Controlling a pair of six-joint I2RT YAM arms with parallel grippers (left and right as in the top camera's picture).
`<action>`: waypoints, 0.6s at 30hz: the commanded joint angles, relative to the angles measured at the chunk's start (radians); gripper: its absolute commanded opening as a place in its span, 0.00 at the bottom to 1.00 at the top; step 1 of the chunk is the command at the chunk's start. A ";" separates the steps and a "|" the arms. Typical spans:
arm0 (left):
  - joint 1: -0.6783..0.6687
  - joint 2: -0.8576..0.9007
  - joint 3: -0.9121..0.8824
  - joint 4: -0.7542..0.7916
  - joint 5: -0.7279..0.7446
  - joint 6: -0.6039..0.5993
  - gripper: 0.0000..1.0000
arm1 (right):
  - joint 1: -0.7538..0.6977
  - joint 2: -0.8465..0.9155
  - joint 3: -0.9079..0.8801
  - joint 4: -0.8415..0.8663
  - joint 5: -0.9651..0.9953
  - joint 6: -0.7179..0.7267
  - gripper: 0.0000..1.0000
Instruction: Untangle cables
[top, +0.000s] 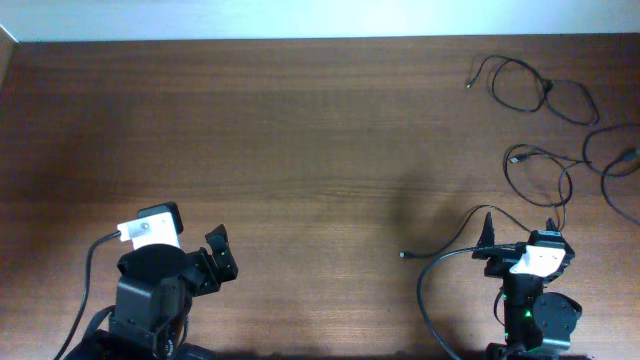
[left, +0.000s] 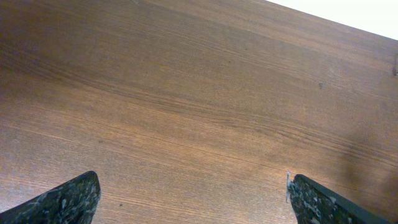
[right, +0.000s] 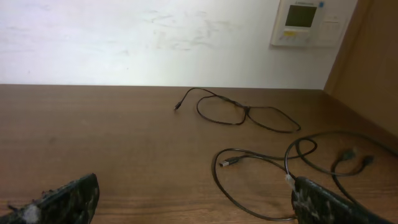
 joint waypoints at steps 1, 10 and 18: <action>0.002 -0.003 0.003 0.002 -0.011 -0.009 0.99 | -0.008 -0.008 -0.005 -0.006 0.023 0.008 0.98; 0.002 -0.003 0.003 0.002 -0.011 -0.008 0.99 | -0.008 -0.006 -0.005 -0.006 0.023 0.008 0.99; 0.079 -0.105 0.000 -0.114 -0.035 -0.005 0.99 | -0.008 -0.006 -0.005 -0.006 0.023 0.008 0.98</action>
